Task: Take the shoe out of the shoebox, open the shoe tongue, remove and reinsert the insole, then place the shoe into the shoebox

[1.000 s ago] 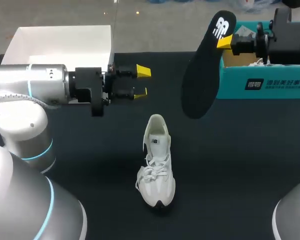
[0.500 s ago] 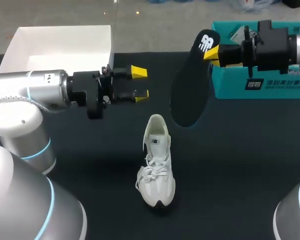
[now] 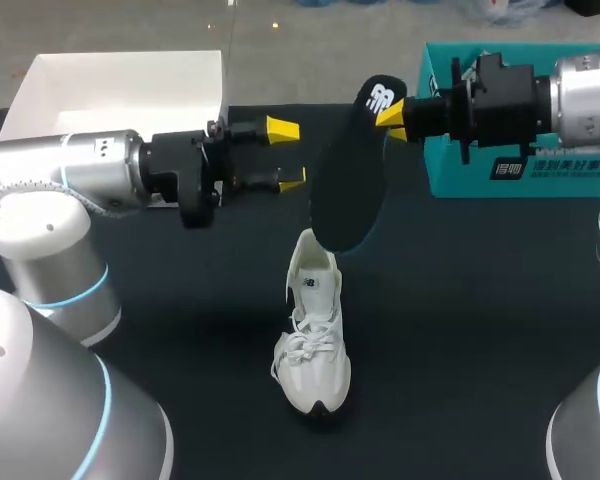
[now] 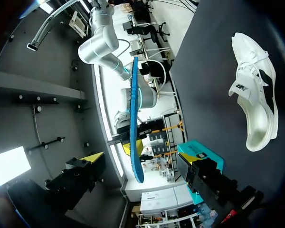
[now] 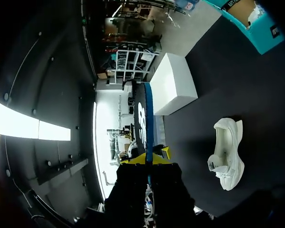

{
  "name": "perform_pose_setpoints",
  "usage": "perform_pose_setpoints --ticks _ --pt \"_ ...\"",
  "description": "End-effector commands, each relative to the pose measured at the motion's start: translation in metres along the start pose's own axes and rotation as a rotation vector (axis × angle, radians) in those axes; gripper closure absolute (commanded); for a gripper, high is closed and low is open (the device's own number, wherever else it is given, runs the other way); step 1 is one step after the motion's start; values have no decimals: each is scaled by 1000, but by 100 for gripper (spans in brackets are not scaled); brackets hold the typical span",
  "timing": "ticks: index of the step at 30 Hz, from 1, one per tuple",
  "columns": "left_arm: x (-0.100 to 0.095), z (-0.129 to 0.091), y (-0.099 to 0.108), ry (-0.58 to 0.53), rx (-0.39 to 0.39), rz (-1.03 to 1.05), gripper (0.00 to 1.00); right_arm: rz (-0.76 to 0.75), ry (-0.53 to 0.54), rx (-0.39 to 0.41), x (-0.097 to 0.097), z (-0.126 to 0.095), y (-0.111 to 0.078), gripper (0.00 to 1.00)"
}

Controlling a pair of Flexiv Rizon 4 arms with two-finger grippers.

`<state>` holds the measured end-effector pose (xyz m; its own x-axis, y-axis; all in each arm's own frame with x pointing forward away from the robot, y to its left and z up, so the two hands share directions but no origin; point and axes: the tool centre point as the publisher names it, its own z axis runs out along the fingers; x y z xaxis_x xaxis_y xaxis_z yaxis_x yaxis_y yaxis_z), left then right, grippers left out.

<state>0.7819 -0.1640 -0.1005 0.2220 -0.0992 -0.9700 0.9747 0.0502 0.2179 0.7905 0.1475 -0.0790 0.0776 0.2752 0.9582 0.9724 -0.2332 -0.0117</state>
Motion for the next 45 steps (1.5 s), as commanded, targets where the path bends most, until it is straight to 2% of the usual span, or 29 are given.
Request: perform_pose_setpoints --ticks 1,7,16,18,20,21,24,25,27,30,41,42,43,45 --pt "-1 11 1 -16 -2 11 0 9 3 -4 -6 18 -1 100" --pt "1 19 1 -22 25 8 0 12 -5 44 -3 32 -5 100" --pt "5 23 -5 -18 43 5 0 -13 -50 74 -5 41 -3 100" --pt "5 23 -7 -20 44 4 15 -8 -60 79 -7 42 -2 100" --pt "6 23 -9 -22 44 2 45 -8 -69 84 -8 42 0 100" --pt "7 22 -10 -20 45 -1 53 -8 -72 85 -8 42 1 100" --pt "10 22 -12 -17 47 -10 64 -6 -78 88 -10 41 3 100" --pt "11 22 -13 -17 48 -12 72 -4 -80 89 -10 40 3 100" --pt "12 22 -13 -14 50 -17 77 -1 -88 95 -12 40 3 100" --pt "14 22 -13 -13 52 -19 100 -1 -90 98 -12 41 3 100" --pt "17 25 -13 -24 52 -28 100 9 -62 89 -13 41 -2 100" --pt "17 25 -13 -25 51 -29 100 11 -56 86 -13 40 -2 44" --pt "17 26 -13 -27 51 -30 100 16 -42 77 -12 38 -2 0" --pt "18 25 -13 -31 48 -32 100 9 -23 63 -9 34 -3 0"
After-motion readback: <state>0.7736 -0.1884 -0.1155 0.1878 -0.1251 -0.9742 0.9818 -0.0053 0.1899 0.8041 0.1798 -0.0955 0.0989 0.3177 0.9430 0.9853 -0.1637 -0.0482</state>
